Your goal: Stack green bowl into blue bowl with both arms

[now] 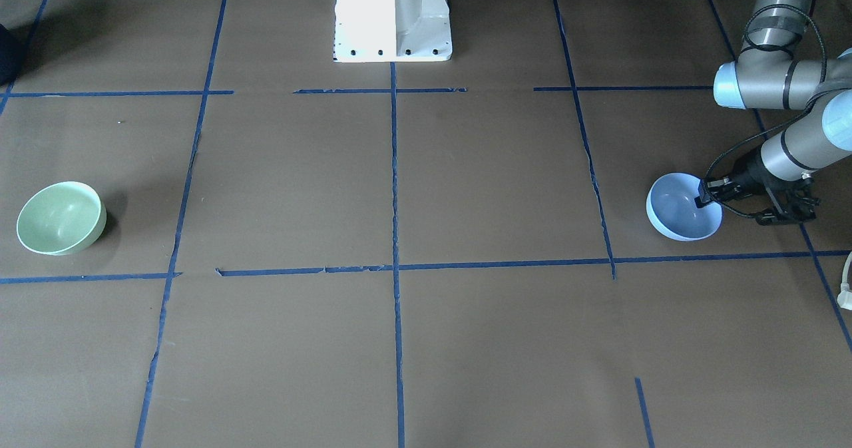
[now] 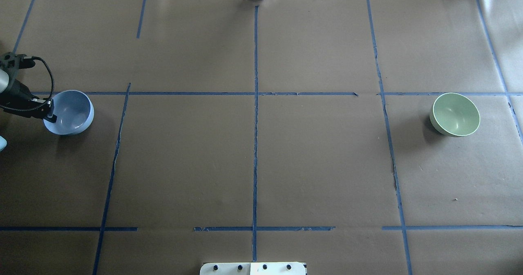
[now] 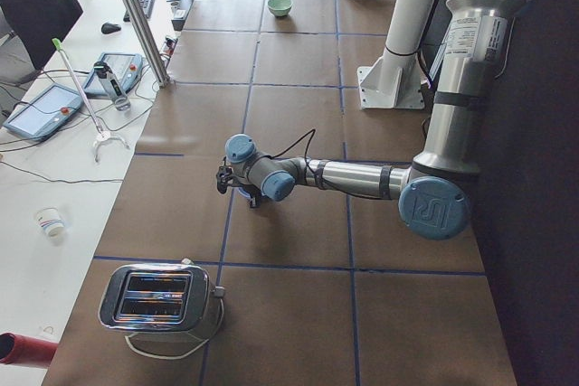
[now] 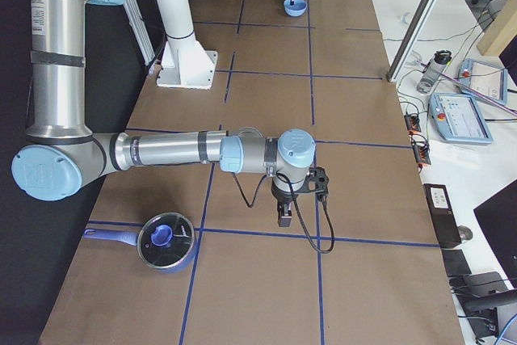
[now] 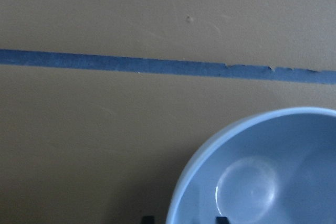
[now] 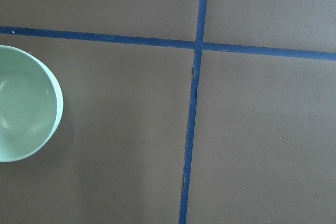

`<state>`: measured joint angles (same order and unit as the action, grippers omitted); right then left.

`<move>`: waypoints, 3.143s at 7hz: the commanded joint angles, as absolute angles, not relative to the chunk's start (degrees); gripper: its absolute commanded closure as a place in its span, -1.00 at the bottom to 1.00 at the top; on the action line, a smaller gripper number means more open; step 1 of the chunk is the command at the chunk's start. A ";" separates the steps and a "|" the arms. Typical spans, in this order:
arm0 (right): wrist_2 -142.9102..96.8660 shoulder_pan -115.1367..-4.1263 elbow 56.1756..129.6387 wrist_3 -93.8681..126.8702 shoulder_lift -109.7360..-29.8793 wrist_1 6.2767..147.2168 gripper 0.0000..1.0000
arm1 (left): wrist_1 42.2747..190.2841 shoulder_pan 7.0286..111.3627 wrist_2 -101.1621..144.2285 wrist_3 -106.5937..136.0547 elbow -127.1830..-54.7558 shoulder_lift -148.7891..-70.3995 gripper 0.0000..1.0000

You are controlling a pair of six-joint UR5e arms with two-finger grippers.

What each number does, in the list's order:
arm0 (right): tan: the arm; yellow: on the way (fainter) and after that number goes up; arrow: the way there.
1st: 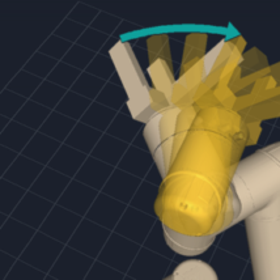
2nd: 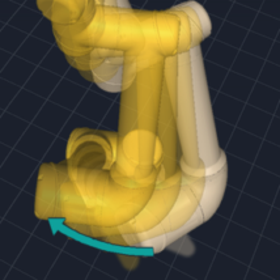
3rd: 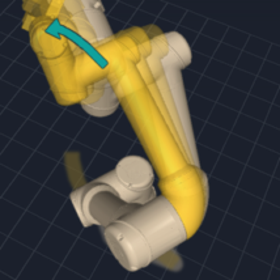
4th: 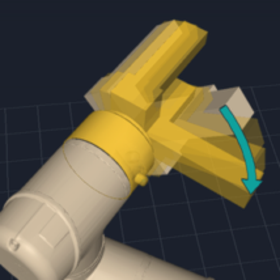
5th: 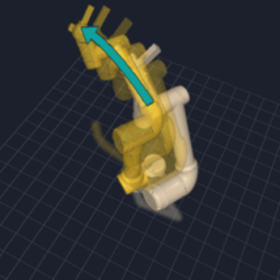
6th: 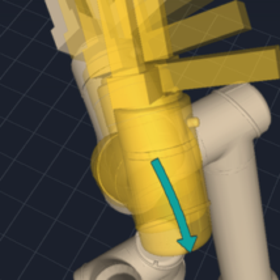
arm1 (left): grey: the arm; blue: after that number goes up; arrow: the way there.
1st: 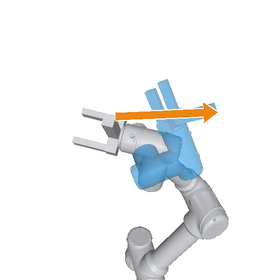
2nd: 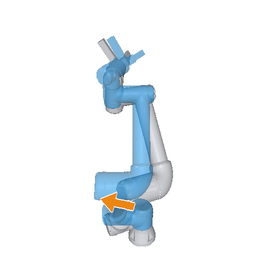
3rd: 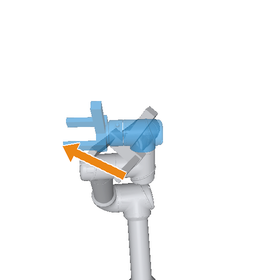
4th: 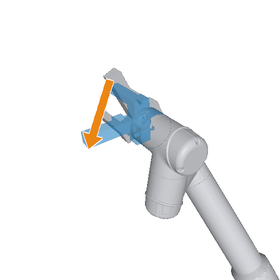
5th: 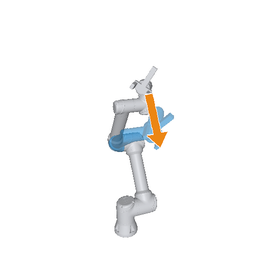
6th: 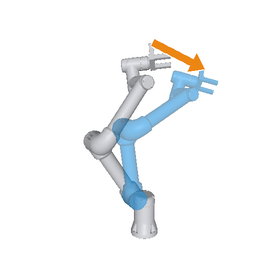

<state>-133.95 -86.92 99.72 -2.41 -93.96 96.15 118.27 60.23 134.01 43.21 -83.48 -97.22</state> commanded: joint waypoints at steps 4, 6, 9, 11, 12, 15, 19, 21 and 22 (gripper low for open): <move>-135.09 -86.22 100.37 -2.37 -93.78 96.06 -0.99 | 117.16 49.38 130.72 72.42 -92.10 -109.83 1.00; -135.09 -86.22 100.81 -2.37 -93.78 96.06 -1.00 | 105.11 40.74 120.47 75.23 -91.50 -121.75 1.00; -135.78 -86.22 100.81 -2.37 -93.87 96.06 -1.00 | 100.46 36.58 119.00 75.06 -89.66 -128.83 1.00; -135.79 -86.22 100.72 -2.46 -93.96 96.15 -1.00 | 102.03 34.99 119.09 74.53 -85.18 -132.08 1.00; -135.79 -86.22 100.64 -2.46 -93.96 96.15 -1.00 | 104.74 34.46 119.09 74.62 -83.60 -132.27 1.00; -136.23 -86.22 100.55 -2.46 -94.04 96.15 -1.00 | 109.68 33.75 119.09 74.71 -81.48 -132.36 0.95; -136.23 -86.04 100.63 -2.46 -93.96 96.07 -1.00 | 113.11 32.96 119.18 74.71 -79.63 -132.19 -0.44; -136.14 -85.08 100.55 -2.37 -93.96 96.06 -1.00 | 112.42 34.18 119.00 75.23 -82.68 -131.84 -1.00; -136.14 -84.21 100.55 -2.20 -93.87 96.06 -1.00 | 110.06 37.58 119.09 75.32 -90.10 -128.36 -1.00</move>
<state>-136.16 -85.09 100.56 -2.37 -93.93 96.07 111.99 34.72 119.06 75.13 -83.72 -131.03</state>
